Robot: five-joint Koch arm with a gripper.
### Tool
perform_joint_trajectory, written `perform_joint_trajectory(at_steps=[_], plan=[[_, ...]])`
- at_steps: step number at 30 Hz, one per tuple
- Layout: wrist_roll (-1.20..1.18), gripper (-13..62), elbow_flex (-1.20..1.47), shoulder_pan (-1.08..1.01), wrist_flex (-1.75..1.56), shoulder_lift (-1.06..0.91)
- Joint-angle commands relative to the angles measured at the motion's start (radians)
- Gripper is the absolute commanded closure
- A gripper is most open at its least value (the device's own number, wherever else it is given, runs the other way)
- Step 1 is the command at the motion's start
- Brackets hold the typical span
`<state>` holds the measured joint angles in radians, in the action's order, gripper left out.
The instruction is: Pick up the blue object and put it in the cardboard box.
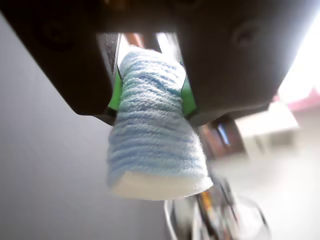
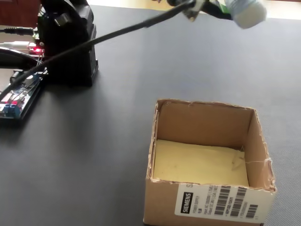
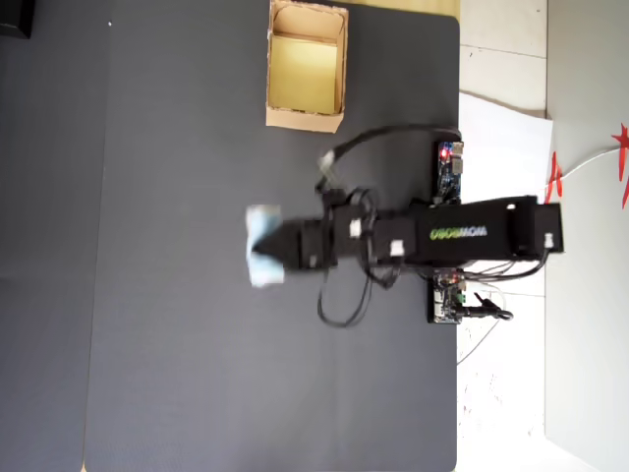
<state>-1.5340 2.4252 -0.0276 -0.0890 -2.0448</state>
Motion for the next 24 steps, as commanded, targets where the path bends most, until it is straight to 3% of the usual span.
perform_joint_trajectory(at_steps=[1,6,13,23,24], plan=[[-0.003,57.4,-0.044,-0.002,-0.112,-0.028],[0.049,57.4,-0.014,-0.298,-0.124,-0.117],[0.080,57.4,-0.025,-0.502,-0.097,-0.117],[0.127,56.9,-0.155,-0.706,0.126,0.051],[0.130,44.9,-0.209,-0.716,0.201,0.091]])
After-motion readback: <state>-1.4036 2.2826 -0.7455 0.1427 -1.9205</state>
